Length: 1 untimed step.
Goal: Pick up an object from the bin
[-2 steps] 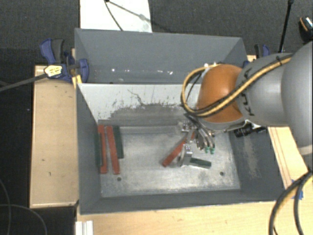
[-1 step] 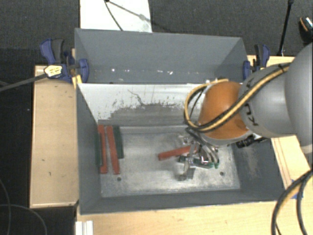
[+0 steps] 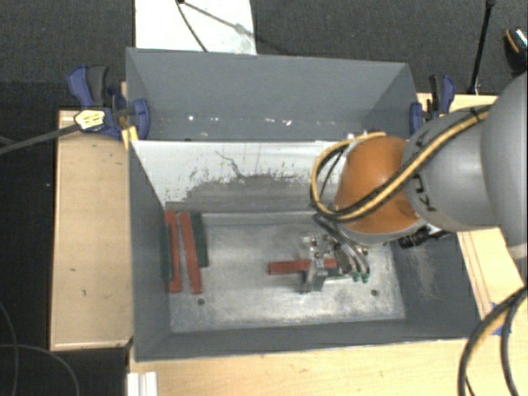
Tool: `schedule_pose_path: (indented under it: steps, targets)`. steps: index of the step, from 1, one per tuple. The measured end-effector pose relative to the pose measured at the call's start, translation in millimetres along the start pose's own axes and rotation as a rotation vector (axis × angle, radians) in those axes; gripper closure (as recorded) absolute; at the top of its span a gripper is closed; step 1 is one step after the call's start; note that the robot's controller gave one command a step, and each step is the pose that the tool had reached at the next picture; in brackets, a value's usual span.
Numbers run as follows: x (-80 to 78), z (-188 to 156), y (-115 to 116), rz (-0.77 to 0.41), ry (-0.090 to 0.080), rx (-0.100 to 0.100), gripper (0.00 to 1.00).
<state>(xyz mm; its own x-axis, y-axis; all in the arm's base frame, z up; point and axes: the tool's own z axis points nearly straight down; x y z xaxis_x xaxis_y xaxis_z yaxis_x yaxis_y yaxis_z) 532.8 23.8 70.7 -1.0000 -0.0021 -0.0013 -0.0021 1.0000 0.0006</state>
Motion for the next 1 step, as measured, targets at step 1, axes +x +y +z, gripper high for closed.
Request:
schedule_pose_path:
  steps: [1]
  targets:
    - [20.0,-128.7,4.7,-0.049,-0.007,0.000,1.00]
